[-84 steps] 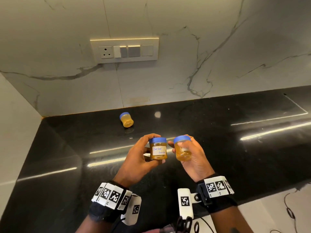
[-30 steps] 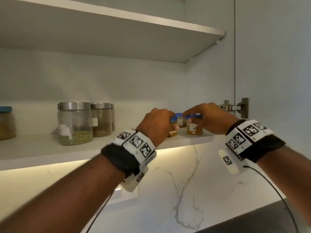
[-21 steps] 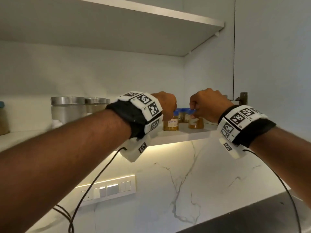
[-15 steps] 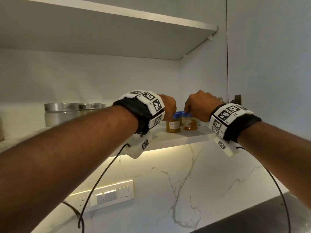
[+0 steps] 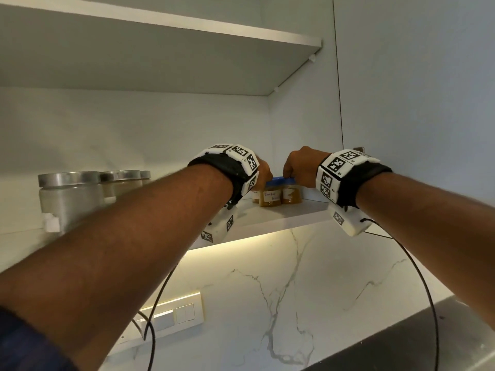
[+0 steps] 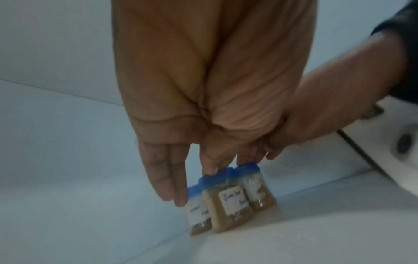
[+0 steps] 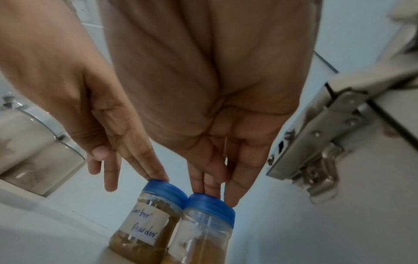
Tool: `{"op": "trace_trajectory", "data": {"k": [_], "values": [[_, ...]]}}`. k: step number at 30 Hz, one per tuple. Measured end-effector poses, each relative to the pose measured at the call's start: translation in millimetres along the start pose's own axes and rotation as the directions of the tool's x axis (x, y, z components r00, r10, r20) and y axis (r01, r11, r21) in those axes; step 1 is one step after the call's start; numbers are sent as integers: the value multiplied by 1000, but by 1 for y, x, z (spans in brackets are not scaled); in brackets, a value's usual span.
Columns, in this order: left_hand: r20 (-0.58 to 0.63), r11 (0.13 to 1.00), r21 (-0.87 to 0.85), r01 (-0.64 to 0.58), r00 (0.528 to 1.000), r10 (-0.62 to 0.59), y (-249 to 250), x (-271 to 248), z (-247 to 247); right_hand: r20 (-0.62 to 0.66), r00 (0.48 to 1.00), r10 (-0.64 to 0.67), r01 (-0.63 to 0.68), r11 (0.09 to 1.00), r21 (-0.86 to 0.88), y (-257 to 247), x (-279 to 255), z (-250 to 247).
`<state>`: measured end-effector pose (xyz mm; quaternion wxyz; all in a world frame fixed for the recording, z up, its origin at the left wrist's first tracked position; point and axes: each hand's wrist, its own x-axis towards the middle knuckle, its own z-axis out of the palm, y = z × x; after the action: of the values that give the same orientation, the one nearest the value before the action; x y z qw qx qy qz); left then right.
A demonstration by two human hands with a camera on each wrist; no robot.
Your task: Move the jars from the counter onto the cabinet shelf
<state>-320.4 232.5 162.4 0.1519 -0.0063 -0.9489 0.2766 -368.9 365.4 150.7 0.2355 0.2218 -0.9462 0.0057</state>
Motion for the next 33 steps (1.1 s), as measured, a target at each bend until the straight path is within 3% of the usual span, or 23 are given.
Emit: {"op": "trace_trajectory", "data": {"k": [4,9,13,16,19,22,25,27,30,32,33], "values": [[117,998,62,-26,993,19,1,19,11,50,999,-4,5,1000,-29,1,1,8],[88,998,61,-6,996,1,2,19,9,80,997,-4,12,995,-101,-3,-6,14],[66,1000,-20,-17,998,18,-12,59,26,61,998,1,4,996,-89,-7,-17,17],[13,994,-107,9,1000,-7,1,5,2,-3,999,-38,38,999,-6,-6,-27,11],[-131,976,-200,-81,990,55,4,-41,-11,-136,989,-49,61,995,82,-12,-45,2],[-210,943,-316,-104,977,37,-14,-104,-3,-353,934,-53,133,970,206,-26,-70,4],[-324,932,-354,-75,945,-47,-35,-172,26,-602,797,-50,354,846,399,-49,-108,21],[-333,930,-367,-26,937,-106,-48,-209,52,-657,753,-33,493,689,531,-75,-136,40],[-317,930,-366,-23,943,-102,-65,-240,88,-677,736,2,579,517,631,-127,-179,82],[-310,952,-305,-26,948,-74,-76,-250,108,-628,778,26,563,414,715,-167,-204,127],[-315,963,-268,-20,947,-68,-84,-252,120,-568,823,31,516,379,768,-188,-210,155]]}}
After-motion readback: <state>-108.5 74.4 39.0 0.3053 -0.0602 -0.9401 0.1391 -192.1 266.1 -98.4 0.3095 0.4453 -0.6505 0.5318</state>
